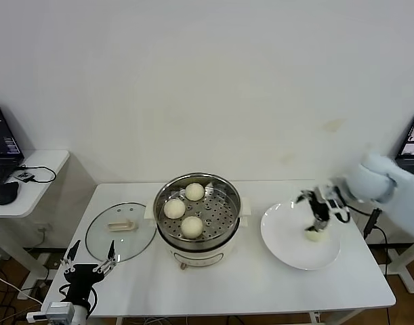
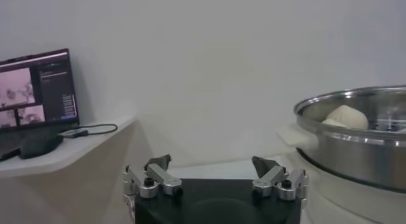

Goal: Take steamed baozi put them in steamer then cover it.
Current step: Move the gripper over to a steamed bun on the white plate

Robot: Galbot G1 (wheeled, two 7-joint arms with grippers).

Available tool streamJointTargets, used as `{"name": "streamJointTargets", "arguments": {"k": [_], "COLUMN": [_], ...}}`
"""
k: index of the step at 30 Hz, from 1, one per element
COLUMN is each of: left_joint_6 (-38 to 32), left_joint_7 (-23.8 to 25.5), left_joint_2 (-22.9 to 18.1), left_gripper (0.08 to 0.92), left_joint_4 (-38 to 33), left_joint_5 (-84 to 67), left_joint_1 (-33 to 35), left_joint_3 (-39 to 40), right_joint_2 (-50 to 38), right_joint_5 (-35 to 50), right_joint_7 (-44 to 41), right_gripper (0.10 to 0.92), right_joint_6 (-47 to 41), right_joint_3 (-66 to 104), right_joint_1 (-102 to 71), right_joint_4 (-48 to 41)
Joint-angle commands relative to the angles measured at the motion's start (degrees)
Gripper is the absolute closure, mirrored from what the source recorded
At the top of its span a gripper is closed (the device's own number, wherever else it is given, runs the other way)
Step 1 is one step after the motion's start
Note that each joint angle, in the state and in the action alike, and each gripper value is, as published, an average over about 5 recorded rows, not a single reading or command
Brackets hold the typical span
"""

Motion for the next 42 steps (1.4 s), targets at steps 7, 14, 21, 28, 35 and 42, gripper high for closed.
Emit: {"name": "streamJointTargets", "arguments": {"k": [7, 14, 21, 28, 35, 42], "left_joint_6": [0.1, 0.1, 0.1, 0.1, 0.1, 0.1], "left_joint_7": [0.0, 0.1, 0.1, 0.1, 0.1, 0.1], "left_joint_2": [-0.1, -0.1, 0.1, 0.2, 0.2, 0.0], "left_gripper": [0.177, 0.177, 0.177, 0.177, 0.177, 0.177], "left_joint_4": [0.3, 0.7, 1.2, 1.7, 1.8, 1.7], "left_joint_5": [0.3, 0.0, -0.1, -0.2, -0.3, -0.2], "left_joint_1": [0.2, 0.2, -0.2, -0.4, -0.5, -0.6], "left_joint_3": [0.0, -0.7, -1.4, -1.7, -1.7, -1.6], "right_joint_2": [1.3, 7.9, 13.7, 16.3, 16.8, 17.0], "right_joint_5": [-13.6, -14.8, -15.2, -15.2, -15.6, -15.8], "right_joint_7": [-0.2, 2.5, 3.0, 3.1, 2.4, 2.0], "right_gripper": [0.203, 0.202, 0.203, 0.203, 0.202, 0.289], "right_joint_6": [2.8, 4.4, 4.4, 4.3, 3.4, 3.4], "right_joint_3": [21.0, 17.6, 14.4, 12.5, 11.5, 11.5], "right_joint_1": [-24.5, -20.1, -15.8, -13.4, -13.2, -13.3], "right_joint_4": [-14.0, -20.2, -24.2, -26.4, -26.8, -27.2]}}
